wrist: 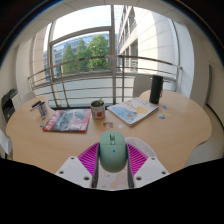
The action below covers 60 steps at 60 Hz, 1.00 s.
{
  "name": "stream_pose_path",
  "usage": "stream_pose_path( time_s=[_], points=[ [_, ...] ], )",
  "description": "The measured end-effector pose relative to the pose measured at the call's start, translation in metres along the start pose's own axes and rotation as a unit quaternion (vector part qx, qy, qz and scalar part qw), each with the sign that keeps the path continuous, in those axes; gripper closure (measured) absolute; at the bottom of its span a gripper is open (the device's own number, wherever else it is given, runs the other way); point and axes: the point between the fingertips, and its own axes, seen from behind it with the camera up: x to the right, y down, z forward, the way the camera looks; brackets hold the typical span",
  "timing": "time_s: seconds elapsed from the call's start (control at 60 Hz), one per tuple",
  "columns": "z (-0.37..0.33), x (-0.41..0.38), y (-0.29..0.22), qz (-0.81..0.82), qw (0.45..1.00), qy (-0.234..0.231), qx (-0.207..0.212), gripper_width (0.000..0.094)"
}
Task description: Arrange mouse
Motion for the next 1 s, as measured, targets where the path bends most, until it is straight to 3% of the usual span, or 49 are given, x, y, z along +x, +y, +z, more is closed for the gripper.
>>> stream_pose_path(
  time_s=[0.15, 0.3, 0.35, 0.417, 0.467, 0.683, 1.0],
  points=[
    [0.046, 0.02, 0.056, -0.003, 0.998, -0.001, -0.064, 0.0521],
    [0.057, 0.016, 0.083, 0.005, 0.995, -0.02, -0.102, 0.0406],
    [0.054, 0.02, 0.081, 0.0, 0.995, -0.013, -0.1, 0.0307],
    [0.043, 0.019, 0.069, -0.012, 0.996, -0.011, -0.088, 0.0071],
    [0.03, 0.018, 0.059, -0.019, 0.997, -0.008, -0.076, 0.0115],
    [-0.067, 0.003, 0.024, -0.033, 0.999, 0.003, -0.038, 0.0088],
    [-0.203, -0.021, 0.037, -0.031, 0.999, 0.034, -0.012, 0.0087]
  ],
)
